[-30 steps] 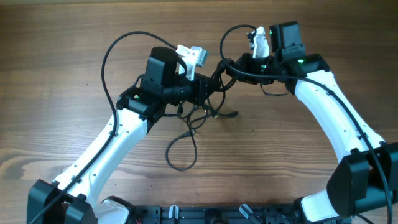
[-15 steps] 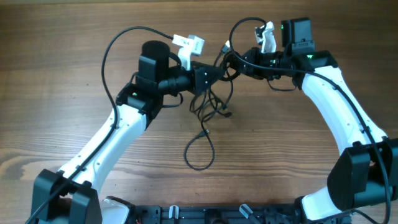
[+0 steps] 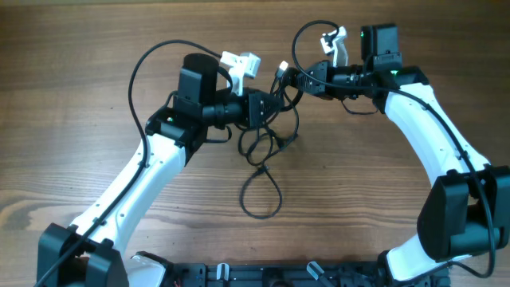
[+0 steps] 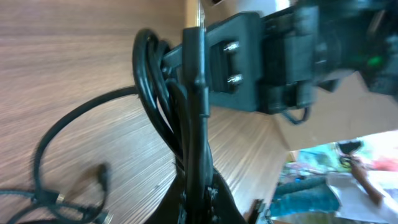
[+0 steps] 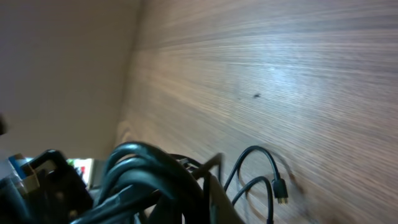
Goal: Untangle cables
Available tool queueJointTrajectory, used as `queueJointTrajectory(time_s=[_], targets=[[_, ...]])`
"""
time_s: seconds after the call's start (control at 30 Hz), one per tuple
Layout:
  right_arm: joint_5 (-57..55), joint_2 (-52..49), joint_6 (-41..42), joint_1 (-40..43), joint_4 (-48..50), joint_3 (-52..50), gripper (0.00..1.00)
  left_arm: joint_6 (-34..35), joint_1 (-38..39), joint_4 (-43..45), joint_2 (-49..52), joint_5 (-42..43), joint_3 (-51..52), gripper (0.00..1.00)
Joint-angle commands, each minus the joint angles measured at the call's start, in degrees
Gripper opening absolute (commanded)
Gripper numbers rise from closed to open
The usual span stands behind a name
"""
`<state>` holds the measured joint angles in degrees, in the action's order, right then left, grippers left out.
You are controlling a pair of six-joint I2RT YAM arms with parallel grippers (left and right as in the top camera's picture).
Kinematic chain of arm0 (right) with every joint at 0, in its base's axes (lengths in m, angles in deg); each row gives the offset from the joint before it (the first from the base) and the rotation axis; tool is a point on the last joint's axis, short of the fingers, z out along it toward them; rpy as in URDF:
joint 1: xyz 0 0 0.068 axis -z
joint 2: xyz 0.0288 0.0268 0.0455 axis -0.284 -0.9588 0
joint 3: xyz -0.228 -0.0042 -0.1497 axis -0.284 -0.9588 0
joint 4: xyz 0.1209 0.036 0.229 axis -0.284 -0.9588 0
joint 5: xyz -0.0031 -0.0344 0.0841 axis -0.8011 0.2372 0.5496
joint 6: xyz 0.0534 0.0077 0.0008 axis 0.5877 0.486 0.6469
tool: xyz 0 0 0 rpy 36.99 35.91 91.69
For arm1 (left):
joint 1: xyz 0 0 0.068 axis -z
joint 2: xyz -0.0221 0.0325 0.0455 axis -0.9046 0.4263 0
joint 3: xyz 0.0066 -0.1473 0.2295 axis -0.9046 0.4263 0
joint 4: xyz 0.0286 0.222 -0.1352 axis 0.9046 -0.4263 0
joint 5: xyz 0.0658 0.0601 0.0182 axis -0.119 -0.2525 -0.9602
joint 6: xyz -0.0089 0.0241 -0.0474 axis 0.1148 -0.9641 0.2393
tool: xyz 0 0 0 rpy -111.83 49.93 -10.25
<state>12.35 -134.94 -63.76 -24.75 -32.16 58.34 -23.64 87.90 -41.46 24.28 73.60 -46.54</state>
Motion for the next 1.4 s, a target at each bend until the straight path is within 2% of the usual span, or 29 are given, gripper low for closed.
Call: queueJointTrajectory(time_s=[0.0, 0.03, 0.1, 0.17, 0.27, 0.3, 0.37, 0.43, 0.5, 0.6, 0.67, 0.77, 0.83, 0.9, 1.0, 1.1, 1.13, 1.17, 1.23, 1.27, 1.33, 1.37], targets=[[4.1, -2.5, -4.6, 6.4, 4.7, 0.4, 0.04, -3.1, 2.3, -6.9, -4.7, 0.0, -0.3, 0.04], [9.1, -2.5, -5.0, 6.7, 5.2, 0.4, 0.04, -3.1, 2.2, -7.7, -4.7, -2.8, -0.3, 0.04], [18.3, -2.5, -4.8, 7.2, 6.5, 0.4, 0.04, -2.9, 2.2, -10.4, -4.7, -15.8, -0.3, 0.04], [27.0, -2.5, -4.9, 7.4, 8.5, 0.4, 0.04, -2.5, 2.2, -11.5, -4.7, -24.5, -0.3, 0.04], [40.5, -2.5, -2.8, 7.5, 14.0, 0.4, 0.04, 2.4, 2.2, -13.5, -4.7, -40.3, -0.3, 0.04], [41.4, -2.5, 0.3, 7.5, 15.2, 0.4, 0.04, 3.6, 2.2, -13.6, -4.7, -43.9, -0.3, 0.04], [41.3, -2.5, 1.1, 7.5, 16.5, 0.4, 0.04, 3.6, 2.2, -13.4, -4.7, -47.0, -0.3, 0.04], [38.9, -2.5, 1.5, 7.5, 17.5, 0.4, 0.04, 3.6, 2.2, -13.1, -4.7, -46.7, -0.3, 0.04], [25.5, -2.5, 6.8, 7.5, 16.7, 0.4, 0.04, 2.3, 2.6, -12.0, -4.8, -37.5, -0.3, 0.04], [12.8, -2.5, 11.7, 7.5, 18.1, 0.4, 0.04, -3.2, 4.3, -10.0, -4.8, -27.5, -0.3, 0.04], [5.7, -2.5, 12.3, 7.5, 18.5, 0.4, 0.04, -3.2, 5.1, -11.1, -4.9, -24.2, -0.3, 0.04], [-8.6, -2.5, 12.0, 6.5, 13.0, 0.4, 0.04, -6.2, 5.4, -9.7, -4.9, -10.0, -0.3, 0.04], [-12.8, -2.5, 11.9, 6.0, 11.3, 0.4, 0.04, -6.2, 5.4, -7.1, -4.9, -4.2, -0.3, 0.04], [-12.6, -2.5, 10.5, 5.5, 8.7, 0.4, 0.04, -6.1, 5.4, -2.3, -4.9, 0.9, -0.3, 0.04], [-12.7, -2.5, 6.6, 4.6, 3.2, 0.4, 0.04, -5.7, 4.8, 3.7, -4.9, 0.8, -0.3, 0.04], [-13.6, -2.5, 2.5, 4.4, -3.5, 0.4, 0.04, 0.4, 1.9, 1.4, -4.9, -9.1, -0.3, 0.04], [-13.7, -2.5, 1.5, 4.8, -3.4, 0.4, 0.10, 0.3, 0.7, -1.3, -4.9, -10.9, -0.3, 0.04], [-12.2, -2.4, 0.5, 5.3, -2.6, 0.6, 0.31, 0.3, 0.3, -3.5, -4.9, -10.9, -0.3, 0.04], [-4.9, -1.7, -2.5, 6.6, 0.1, 1.0, 0.50, 0.0, 0.3, -6.8, -4.9, -11.0, -0.3, 0.04], [0.7, -0.9, -4.3, 7.3, 2.3, 1.0, 0.54, -0.1, 0.3, -8.1, -4.9, -11.1, -0.3, 0.04], [4.1, 0.2, -5.1, 7.5, 3.8, 1.0, 0.57, -0.1, 0.3, -8.3, -4.9, -11.7, -0.3, 0.04], [7.1, 1.0, -8.1, 7.4, 3.7, 1.0, 0.58, -0.1, 0.3, -8.3, -4.9, -12.9, -0.3, 0.04]])
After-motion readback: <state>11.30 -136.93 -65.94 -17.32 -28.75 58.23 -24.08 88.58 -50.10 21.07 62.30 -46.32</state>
